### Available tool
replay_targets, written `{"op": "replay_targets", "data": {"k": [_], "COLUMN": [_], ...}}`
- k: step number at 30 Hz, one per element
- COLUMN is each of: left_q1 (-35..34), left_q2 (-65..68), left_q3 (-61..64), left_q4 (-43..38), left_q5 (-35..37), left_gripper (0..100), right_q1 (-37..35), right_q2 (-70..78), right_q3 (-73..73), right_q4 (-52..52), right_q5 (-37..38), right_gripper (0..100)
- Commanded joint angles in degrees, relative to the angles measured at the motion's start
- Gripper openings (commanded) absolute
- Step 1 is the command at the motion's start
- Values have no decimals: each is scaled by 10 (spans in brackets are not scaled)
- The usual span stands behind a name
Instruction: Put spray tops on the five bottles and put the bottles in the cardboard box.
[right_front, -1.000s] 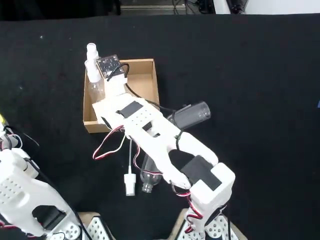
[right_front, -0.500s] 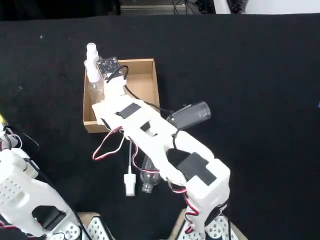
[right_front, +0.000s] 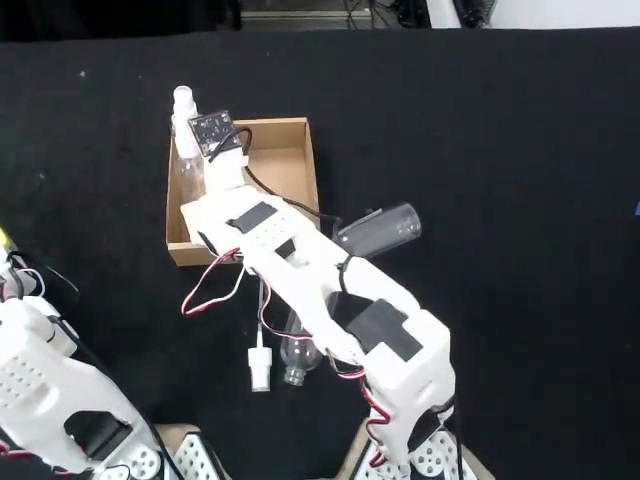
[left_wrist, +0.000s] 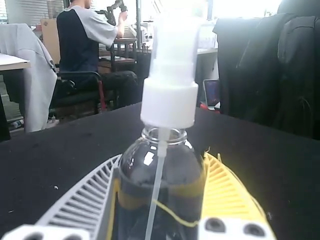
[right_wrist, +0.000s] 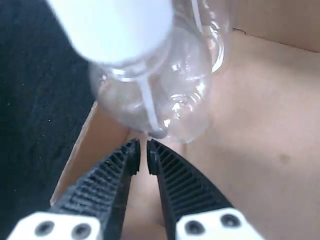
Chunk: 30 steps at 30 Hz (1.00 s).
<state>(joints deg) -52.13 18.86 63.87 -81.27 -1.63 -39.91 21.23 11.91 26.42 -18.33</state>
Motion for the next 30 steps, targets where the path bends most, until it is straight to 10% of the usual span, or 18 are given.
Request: {"op": "replay_targets", "data": {"k": [1, 30], "left_q1": [-1, -1], "left_q2": [-3, -3], "left_q3": [-22, -22], "left_q4": [-13, -13], "left_q5": [1, 1], "left_gripper": [30, 30], "right_q1": [3, -11], "right_q2": [-10, -45], "right_q3": [-39, -58], "right_q4": [-17, 29], "right_q5": [0, 0], "right_gripper": [10, 11]}}
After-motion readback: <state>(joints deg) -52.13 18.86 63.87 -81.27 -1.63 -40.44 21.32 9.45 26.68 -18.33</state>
